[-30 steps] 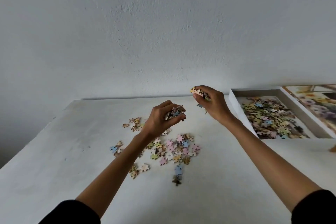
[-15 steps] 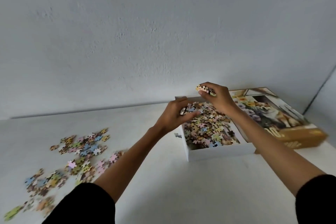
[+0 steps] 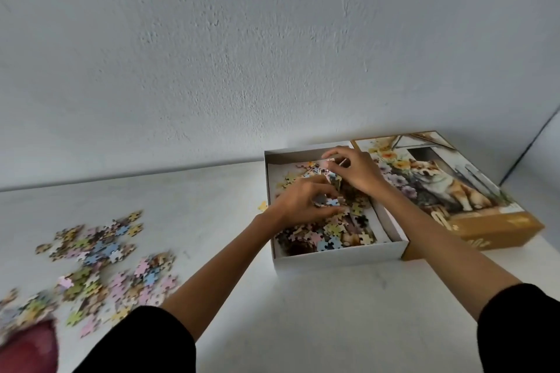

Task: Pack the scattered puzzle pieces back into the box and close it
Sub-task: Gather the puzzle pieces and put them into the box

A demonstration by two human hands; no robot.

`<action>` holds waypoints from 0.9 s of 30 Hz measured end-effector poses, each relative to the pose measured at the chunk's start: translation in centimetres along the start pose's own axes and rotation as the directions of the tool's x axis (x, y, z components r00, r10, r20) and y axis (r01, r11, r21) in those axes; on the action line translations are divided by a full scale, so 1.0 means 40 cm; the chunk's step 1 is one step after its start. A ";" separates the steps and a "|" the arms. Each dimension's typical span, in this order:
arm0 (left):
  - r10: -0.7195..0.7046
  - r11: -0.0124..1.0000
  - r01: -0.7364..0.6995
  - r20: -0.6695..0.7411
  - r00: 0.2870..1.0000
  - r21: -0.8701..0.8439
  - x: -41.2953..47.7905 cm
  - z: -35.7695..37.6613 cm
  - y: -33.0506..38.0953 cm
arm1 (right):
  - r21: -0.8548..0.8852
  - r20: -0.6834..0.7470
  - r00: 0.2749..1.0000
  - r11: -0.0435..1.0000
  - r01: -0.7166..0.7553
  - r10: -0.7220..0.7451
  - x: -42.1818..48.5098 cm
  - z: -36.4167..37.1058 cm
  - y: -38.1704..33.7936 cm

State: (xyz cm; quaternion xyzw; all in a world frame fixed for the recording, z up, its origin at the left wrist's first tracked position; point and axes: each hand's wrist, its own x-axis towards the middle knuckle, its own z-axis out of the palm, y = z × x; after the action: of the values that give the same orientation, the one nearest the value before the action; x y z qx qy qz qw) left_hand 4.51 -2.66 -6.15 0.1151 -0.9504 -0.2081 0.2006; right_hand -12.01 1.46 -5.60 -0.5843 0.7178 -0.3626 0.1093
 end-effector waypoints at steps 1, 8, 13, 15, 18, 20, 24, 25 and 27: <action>-0.010 1.000 0.010 0.014 1.000 0.001 -0.002 -0.001 0.000 | 0.006 -0.015 1.000 1.000 0.002 -0.002 -0.001 -0.001 0.000; -0.047 0.998 0.044 0.088 0.995 0.036 -0.009 -0.009 -0.014 | 0.017 -0.086 0.996 1.000 0.001 0.001 -0.005 0.000 -0.011; -0.056 0.998 0.052 0.100 0.993 0.046 -0.016 -0.018 -0.016 | 0.032 -0.080 0.997 0.999 0.016 -0.014 -0.016 -0.006 -0.033; -0.046 0.999 0.044 0.094 0.995 0.027 -0.027 -0.027 -0.012 | 0.042 -0.083 0.996 0.999 0.017 -0.013 -0.022 -0.005 -0.040; -0.039 0.999 0.039 0.051 0.998 -0.007 -0.051 -0.051 -0.001 | 0.066 -0.095 0.995 0.998 0.023 -0.016 -0.030 -0.001 -0.057; -0.044 0.999 0.044 0.020 0.999 -0.017 -0.073 -0.076 0.005 | 0.079 -0.108 0.994 0.996 0.036 -0.028 -0.035 0.010 -0.084; -0.069 0.998 0.069 -0.032 0.997 -0.003 -0.142 -0.137 0.007 | 0.105 -0.139 0.989 0.992 0.067 -0.052 -0.050 0.054 -0.168; -0.076 0.997 0.076 -0.044 0.996 0.004 -0.166 -0.155 0.005 | 0.106 -0.144 0.988 0.992 0.072 -0.056 -0.053 0.071 -0.194; -0.090 0.996 0.091 -0.072 0.993 0.019 -0.218 -0.191 -0.003 | 0.102 -0.156 0.984 0.990 0.096 -0.080 -0.059 0.105 -0.244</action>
State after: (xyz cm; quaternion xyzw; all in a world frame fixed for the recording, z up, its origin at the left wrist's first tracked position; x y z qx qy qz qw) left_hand 15.61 -2.80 -2.76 0.1676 -0.9387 -0.2024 0.2233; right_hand -1.45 1.45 -2.91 -0.5793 0.6765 -0.4492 0.0698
